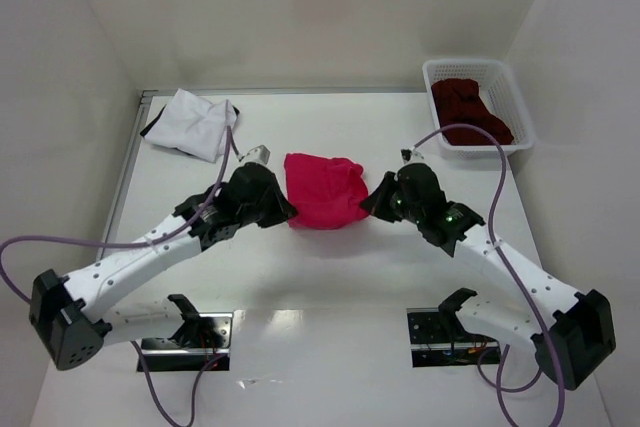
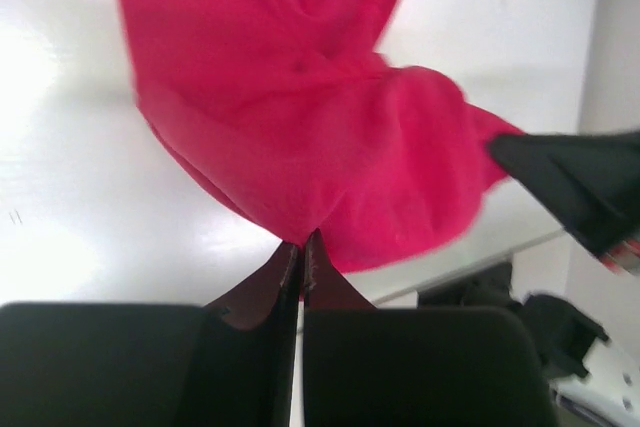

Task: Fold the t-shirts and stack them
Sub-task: Fold the long partially folded tshirt into a neat square

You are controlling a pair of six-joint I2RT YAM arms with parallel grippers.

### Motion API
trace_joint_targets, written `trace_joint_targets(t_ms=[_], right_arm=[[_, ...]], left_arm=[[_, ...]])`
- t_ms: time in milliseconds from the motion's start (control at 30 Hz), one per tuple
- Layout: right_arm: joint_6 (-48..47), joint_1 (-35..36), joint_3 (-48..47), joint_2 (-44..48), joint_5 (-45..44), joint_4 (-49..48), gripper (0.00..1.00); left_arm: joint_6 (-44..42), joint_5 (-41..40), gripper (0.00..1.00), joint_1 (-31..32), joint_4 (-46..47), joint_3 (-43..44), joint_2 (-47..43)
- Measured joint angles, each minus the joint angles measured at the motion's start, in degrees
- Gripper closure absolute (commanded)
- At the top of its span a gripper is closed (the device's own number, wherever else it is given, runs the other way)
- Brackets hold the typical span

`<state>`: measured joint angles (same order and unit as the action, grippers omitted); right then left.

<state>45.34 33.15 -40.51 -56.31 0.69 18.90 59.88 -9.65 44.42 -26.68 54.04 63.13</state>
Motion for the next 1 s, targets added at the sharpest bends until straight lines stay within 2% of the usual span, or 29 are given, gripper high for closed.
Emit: trace_joint_targets(t_ms=[233,467,867,1000], right_arm=[[-1.86,-4.70,-7.50,-8.96,0.07,-1.81,1.00],[-3.06,-5.79,-12.66,-19.91,0.61,-3.96,1.00],[-4.55,-11.43,-26.97,-35.52,3.89,-7.65,1.00],[-4.76,-12.22,-31.12,-40.46,4.68,-8.74,0.97]], left_arm=[[-4.55,4.17,1.00,-8.81,1.25,5.73,12.35],[-9.51,10.10,1.00,-18.56,2.69,13.31,22.25],[-15.04,16.87,1.00,-24.96,3.91,25.90,36.98],[-16.31,18.49,1.00,-27.02,4.00,30.45,41.59]])
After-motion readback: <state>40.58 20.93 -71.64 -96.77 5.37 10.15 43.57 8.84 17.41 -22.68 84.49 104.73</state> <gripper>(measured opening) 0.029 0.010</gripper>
